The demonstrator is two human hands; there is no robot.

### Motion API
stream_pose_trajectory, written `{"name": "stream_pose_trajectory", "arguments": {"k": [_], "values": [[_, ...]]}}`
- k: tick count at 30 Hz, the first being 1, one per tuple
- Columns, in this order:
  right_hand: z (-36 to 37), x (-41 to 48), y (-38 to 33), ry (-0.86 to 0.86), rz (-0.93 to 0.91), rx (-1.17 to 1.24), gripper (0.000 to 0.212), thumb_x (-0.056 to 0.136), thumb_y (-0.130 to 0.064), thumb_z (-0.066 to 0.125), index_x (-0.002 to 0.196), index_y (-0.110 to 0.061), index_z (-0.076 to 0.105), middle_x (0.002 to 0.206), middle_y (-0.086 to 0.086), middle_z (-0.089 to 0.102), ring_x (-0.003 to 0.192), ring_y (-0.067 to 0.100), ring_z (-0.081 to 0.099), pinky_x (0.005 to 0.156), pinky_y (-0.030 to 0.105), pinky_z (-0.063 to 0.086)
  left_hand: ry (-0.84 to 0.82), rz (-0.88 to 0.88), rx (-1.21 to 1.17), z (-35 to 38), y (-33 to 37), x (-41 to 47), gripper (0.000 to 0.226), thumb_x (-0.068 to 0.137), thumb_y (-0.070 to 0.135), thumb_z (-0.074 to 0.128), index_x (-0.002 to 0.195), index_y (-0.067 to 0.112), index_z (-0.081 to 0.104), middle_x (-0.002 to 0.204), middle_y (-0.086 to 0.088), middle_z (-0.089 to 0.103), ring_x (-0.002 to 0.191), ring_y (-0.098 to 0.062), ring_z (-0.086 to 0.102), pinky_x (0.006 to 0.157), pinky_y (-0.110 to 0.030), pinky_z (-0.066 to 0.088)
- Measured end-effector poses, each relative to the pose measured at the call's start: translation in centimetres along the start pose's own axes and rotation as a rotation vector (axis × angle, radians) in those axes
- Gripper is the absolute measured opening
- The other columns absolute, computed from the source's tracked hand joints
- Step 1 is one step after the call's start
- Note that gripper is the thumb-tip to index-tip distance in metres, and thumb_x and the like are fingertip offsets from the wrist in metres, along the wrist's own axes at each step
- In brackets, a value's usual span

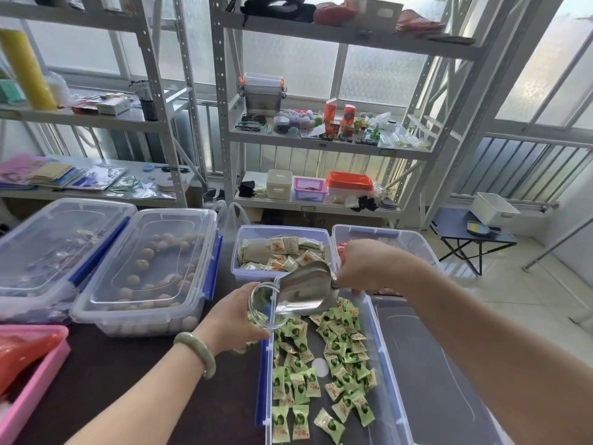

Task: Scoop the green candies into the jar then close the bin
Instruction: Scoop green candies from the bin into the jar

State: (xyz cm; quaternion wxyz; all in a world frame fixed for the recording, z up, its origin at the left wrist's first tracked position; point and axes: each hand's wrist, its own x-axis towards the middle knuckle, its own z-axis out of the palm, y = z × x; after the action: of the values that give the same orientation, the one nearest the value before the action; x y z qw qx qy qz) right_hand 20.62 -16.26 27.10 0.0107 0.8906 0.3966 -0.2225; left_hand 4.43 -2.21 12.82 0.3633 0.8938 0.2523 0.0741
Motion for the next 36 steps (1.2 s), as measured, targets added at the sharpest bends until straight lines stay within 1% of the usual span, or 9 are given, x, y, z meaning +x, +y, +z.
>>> {"name": "stream_pose_trajectory", "arguments": {"k": [4, 7, 9, 16, 18, 22, 29, 33, 36], "values": [[1.0, 0.5, 2.8, 0.001, 0.078, 0.128, 0.026, 0.083, -0.021, 0.059, 0.069, -0.002, 0.071, 0.052, 0.000, 0.064, 0.043, 0.012, 0.053, 0.050, 0.022, 0.050, 0.004, 0.008, 0.037, -0.2, -0.6, 0.2, 0.079, 0.063, 0.027, 0.081, 0.132, 0.028, 0.042, 0.119, 0.016, 0.053, 0.106, 0.000, 0.049, 0.094, -0.014, 0.034], [3.1, 1.5, 4.8, 0.018, 0.152, 0.125, 0.029, 0.083, -0.020, 0.058, 0.058, -0.006, 0.063, 0.041, -0.002, 0.059, 0.035, 0.010, 0.050, 0.041, 0.018, 0.046, 0.026, 0.013, 0.067, -0.4, -0.6, 0.1, 0.078, 0.066, 0.026, 0.081, 0.133, 0.024, 0.041, 0.111, 0.017, 0.047, 0.104, -0.001, 0.047, 0.091, -0.013, 0.032], [5.1, 2.0, 6.0, -0.008, 0.199, 0.136, 0.028, 0.084, -0.018, 0.056, 0.058, -0.008, 0.059, 0.050, 0.002, 0.060, 0.035, 0.010, 0.050, 0.037, 0.017, 0.043, 0.027, 0.002, 0.086, -0.5, -0.9, 0.1, 0.079, 0.066, 0.026, 0.081, 0.133, 0.023, 0.041, 0.112, 0.015, 0.049, 0.102, -0.001, 0.046, 0.090, -0.013, 0.032], [12.8, 1.9, 7.9, -0.167, 0.250, 0.110, 0.024, 0.083, -0.012, 0.050, 0.059, -0.013, 0.049, 0.080, 0.012, 0.070, 0.072, 0.026, 0.062, 0.048, 0.024, 0.042, -0.013, -0.075, 0.100, -0.1, -2.2, 0.5, 0.086, 0.062, 0.031, 0.081, 0.135, 0.025, 0.038, 0.125, 0.008, 0.054, 0.109, -0.006, 0.050, 0.092, -0.016, 0.035], [13.8, 1.7, 7.9, -0.192, 0.246, 0.070, 0.021, 0.081, -0.007, 0.047, 0.062, -0.008, 0.054, 0.088, 0.015, 0.073, 0.078, 0.028, 0.065, 0.058, 0.026, 0.047, -0.028, -0.090, 0.110, 0.0, -2.3, 0.5, 0.089, 0.060, 0.034, 0.081, 0.136, 0.027, 0.037, 0.126, 0.010, 0.054, 0.114, -0.008, 0.052, 0.095, -0.018, 0.037], [15.2, 2.1, 8.1, -0.179, 0.275, 0.205, 0.031, 0.087, -0.015, 0.049, 0.058, -0.019, 0.037, 0.112, 0.018, 0.068, 0.092, 0.028, 0.066, 0.085, 0.033, 0.054, -0.044, -0.065, 0.099, 0.4, -2.1, 0.7, 0.085, 0.060, 0.032, 0.081, 0.134, 0.029, 0.039, 0.120, 0.014, 0.054, 0.112, -0.005, 0.052, 0.094, -0.017, 0.036], [17.0, 3.2, 8.3, -0.171, 0.332, 0.333, 0.032, 0.087, -0.019, 0.048, 0.059, -0.021, 0.035, 0.084, 0.007, 0.051, 0.081, 0.023, 0.046, 0.057, 0.024, 0.039, -0.053, -0.032, 0.086, 0.7, -0.9, 1.1, 0.080, 0.064, 0.025, 0.081, 0.133, 0.027, 0.041, 0.108, 0.023, 0.045, 0.103, 0.002, 0.045, 0.091, -0.014, 0.033], [18.6, 4.5, 8.1, -0.175, 0.340, 0.406, 0.031, 0.087, -0.020, 0.049, 0.058, -0.022, 0.038, 0.063, -0.003, 0.042, 0.078, 0.024, 0.047, 0.065, 0.027, 0.041, -0.045, -0.057, 0.099, 0.7, -0.9, 1.3, 0.082, 0.064, 0.026, 0.081, 0.134, 0.025, 0.040, 0.112, 0.019, 0.045, 0.111, -0.004, 0.049, 0.092, -0.014, 0.032], [19.8, 5.7, 7.7, -0.139, 0.334, 0.451, 0.033, 0.089, -0.021, 0.049, 0.057, -0.022, 0.038, 0.062, -0.004, 0.041, 0.075, 0.024, 0.047, 0.053, 0.020, 0.037, -0.051, -0.073, 0.102, 0.7, -0.9, 1.6, 0.083, 0.063, 0.027, 0.081, 0.135, 0.024, 0.039, 0.111, 0.019, 0.044, 0.114, -0.004, 0.050, 0.092, -0.013, 0.031]]}}
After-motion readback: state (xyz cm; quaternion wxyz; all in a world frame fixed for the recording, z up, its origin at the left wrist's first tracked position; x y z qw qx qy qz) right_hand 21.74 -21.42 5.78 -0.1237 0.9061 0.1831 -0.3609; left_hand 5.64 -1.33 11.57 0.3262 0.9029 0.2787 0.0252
